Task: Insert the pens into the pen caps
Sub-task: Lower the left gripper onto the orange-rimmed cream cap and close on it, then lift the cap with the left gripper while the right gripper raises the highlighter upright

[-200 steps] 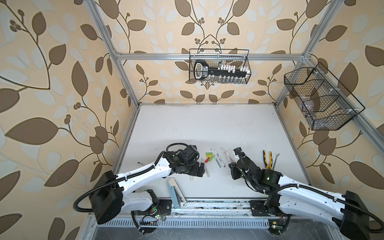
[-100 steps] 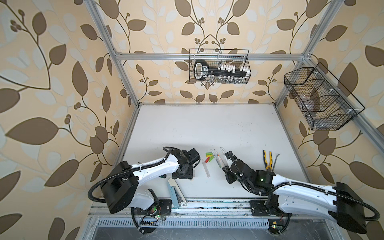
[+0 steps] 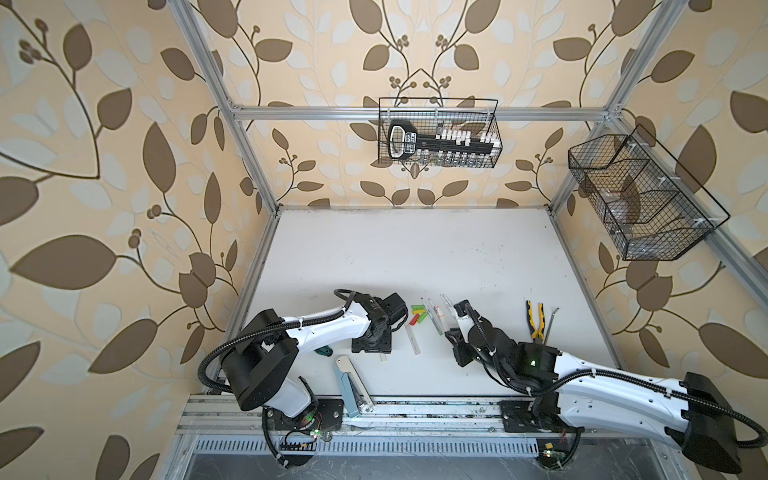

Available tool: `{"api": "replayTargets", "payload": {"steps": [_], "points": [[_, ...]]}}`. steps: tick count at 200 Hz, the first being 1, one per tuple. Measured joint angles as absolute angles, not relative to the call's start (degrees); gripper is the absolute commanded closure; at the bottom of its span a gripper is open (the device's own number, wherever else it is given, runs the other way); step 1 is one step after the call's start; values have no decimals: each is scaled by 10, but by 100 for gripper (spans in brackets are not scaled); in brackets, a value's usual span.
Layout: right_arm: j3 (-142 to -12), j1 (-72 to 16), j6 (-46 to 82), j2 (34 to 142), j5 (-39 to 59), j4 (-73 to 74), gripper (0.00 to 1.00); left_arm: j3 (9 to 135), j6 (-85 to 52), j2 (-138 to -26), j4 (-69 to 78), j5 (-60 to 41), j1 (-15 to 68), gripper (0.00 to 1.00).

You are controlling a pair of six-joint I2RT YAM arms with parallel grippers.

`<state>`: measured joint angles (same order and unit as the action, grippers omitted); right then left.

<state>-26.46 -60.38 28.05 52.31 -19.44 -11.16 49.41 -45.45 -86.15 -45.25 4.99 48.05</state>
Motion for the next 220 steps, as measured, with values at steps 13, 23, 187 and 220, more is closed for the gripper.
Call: {"api": "replayTargets", "payload": {"steps": [13,23,187,220], "points": [[-265,-604,280,522,-195,-112,91,496,-455,-870,-449,50,481,36],[-265,-604,280,522,-195,-114,91,496,-456,-879,-448,50,481,36],[-247,-604,281,517,-197,-112,92,488,-508,-904,-417,10,495,54],[-247,-606,280,521,-195,-109,92,484,-531,-902,-405,2,502,64]]}}
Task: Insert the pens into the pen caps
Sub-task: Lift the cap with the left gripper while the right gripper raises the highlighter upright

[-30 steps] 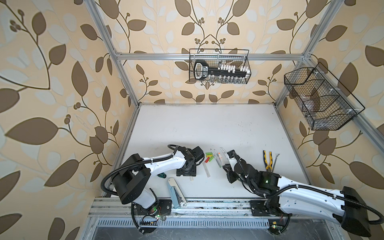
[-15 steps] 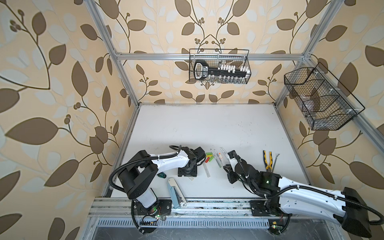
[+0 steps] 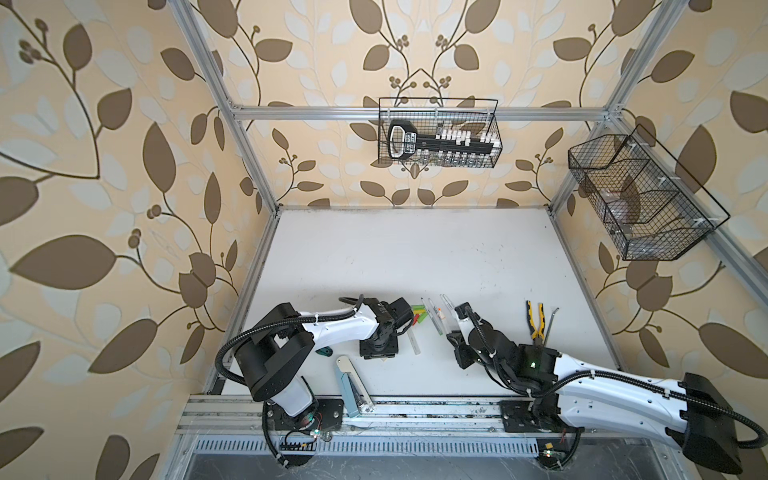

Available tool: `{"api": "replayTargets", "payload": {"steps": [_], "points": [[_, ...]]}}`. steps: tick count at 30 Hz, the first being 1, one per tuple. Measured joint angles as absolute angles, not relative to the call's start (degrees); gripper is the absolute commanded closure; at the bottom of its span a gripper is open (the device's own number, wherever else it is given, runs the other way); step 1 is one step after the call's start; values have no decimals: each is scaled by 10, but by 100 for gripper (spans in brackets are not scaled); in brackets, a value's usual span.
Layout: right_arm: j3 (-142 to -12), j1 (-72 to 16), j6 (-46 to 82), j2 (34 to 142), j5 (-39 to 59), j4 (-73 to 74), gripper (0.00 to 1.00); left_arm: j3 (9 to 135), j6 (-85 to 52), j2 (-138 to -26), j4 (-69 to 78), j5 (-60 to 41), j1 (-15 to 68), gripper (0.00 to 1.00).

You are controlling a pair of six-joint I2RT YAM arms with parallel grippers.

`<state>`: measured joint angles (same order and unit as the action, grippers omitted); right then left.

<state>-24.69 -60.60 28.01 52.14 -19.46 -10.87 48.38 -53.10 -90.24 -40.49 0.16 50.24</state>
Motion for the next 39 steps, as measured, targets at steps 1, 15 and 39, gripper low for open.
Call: {"api": "replayTargets", "payload": {"steps": [1,15,39], "points": [[-247,-608,280,521,-194,-109,92,482,-534,-901,-404,3,503,65],[-247,-640,259,530,-181,-97,92,475,-545,-894,-402,14,503,82],[-255,-667,251,671,-75,89,93,413,-364,-521,-245,-12,413,89]]}}
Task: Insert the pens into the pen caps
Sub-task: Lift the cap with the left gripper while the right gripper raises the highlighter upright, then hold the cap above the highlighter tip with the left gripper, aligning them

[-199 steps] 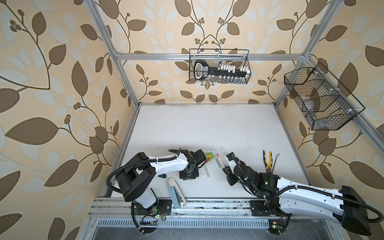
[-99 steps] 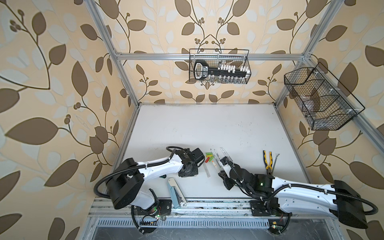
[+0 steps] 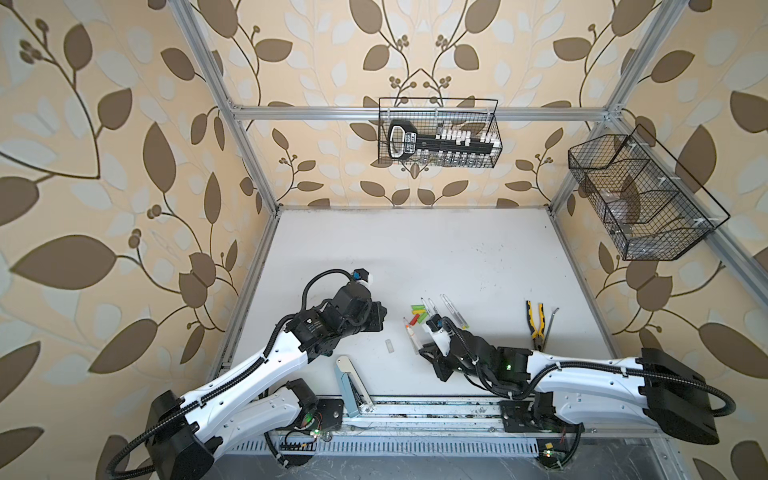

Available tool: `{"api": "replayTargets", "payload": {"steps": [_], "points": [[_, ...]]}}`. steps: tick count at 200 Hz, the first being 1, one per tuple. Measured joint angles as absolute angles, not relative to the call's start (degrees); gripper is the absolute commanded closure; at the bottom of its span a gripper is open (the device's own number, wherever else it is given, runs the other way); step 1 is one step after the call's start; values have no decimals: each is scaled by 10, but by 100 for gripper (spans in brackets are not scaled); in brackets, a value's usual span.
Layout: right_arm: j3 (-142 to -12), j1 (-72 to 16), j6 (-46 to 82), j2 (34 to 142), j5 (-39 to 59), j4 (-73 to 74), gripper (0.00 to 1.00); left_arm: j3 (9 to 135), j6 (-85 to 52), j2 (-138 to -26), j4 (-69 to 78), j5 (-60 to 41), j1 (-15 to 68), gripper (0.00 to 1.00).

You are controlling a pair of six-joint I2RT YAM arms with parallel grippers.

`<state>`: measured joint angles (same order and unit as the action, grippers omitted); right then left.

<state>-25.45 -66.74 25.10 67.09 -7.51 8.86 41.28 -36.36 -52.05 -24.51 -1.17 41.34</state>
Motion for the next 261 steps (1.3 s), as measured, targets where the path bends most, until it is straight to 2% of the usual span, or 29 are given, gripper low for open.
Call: {"api": "replayTargets", "payload": {"steps": [26,43,65,113,189,261], "points": [[-276,-677,256,730,-50,141,93,356,-342,-462,-159,-93,371,90],[-278,-679,259,749,-35,176,93,324,-330,-433,-112,-138,351,96],[-278,-679,264,757,-26,211,93,302,-318,-408,-68,-183,348,99],[-267,-682,270,756,-16,281,93,294,-315,-406,-5,-244,348,100],[-174,-650,305,707,24,394,93,283,-316,-381,36,-277,335,100],[-105,-622,332,632,100,505,94,259,-350,-388,136,-345,310,100]]}}
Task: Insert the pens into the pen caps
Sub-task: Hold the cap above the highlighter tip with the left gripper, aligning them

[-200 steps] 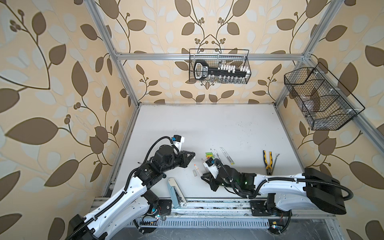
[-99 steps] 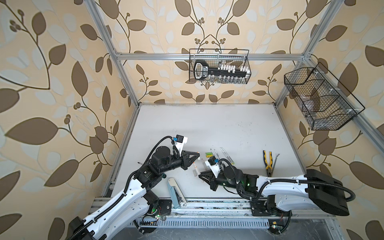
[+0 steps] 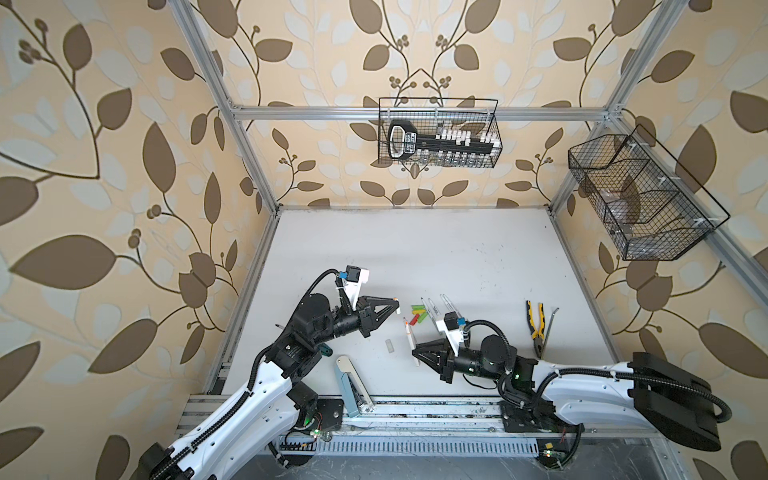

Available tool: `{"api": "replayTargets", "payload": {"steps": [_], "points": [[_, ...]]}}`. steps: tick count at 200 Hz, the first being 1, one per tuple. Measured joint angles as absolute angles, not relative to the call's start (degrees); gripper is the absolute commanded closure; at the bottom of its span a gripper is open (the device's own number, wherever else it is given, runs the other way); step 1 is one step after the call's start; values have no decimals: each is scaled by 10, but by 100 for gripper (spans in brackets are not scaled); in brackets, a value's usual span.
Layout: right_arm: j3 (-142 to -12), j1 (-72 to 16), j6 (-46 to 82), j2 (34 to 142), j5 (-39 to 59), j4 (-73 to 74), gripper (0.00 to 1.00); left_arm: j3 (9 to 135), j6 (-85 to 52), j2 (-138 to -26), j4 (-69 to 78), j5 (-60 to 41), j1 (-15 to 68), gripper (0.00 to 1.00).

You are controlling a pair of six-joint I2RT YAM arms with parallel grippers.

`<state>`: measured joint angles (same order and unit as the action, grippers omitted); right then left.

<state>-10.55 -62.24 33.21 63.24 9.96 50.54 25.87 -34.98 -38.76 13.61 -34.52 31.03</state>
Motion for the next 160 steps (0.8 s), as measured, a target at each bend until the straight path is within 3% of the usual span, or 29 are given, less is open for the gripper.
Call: {"api": "replayTargets", "payload": {"steps": [160], "points": [[-102,-616,332,604,144,552,94,249,-429,-441,303,-453,306,100]]}}
